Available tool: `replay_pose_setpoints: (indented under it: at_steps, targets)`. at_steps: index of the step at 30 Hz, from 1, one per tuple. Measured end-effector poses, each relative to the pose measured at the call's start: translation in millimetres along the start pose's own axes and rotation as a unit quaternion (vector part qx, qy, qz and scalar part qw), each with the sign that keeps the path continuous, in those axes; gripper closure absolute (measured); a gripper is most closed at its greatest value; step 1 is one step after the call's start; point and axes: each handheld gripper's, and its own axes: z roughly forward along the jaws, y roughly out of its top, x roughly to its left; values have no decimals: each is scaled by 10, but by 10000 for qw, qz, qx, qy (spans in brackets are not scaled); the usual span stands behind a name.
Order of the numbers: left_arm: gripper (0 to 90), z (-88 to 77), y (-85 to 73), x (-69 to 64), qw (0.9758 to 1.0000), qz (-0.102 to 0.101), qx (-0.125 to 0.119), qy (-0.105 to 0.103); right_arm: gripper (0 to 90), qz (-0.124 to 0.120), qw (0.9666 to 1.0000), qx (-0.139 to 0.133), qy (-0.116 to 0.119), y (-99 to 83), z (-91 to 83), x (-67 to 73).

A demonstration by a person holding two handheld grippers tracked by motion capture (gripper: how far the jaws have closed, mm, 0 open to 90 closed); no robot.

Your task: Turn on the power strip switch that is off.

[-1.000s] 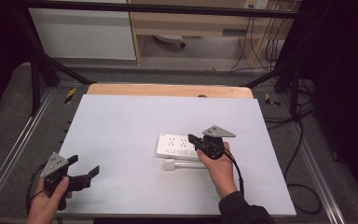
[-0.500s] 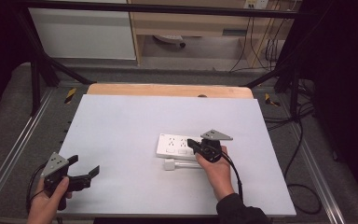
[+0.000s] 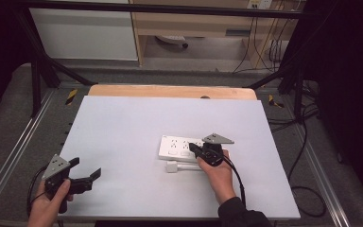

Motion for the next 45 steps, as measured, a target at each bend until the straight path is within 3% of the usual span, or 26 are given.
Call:
replay_pose_setpoints:
  at_steps: [15,45]
  targets:
    - [61,12,-2,2,10000,2,44,10,900,26,10000,38,-60,-23,23,-27]
    - [61,18,-7,-4,9999,49,89,23,900,-68,9999,118,-4,-150,58,63]
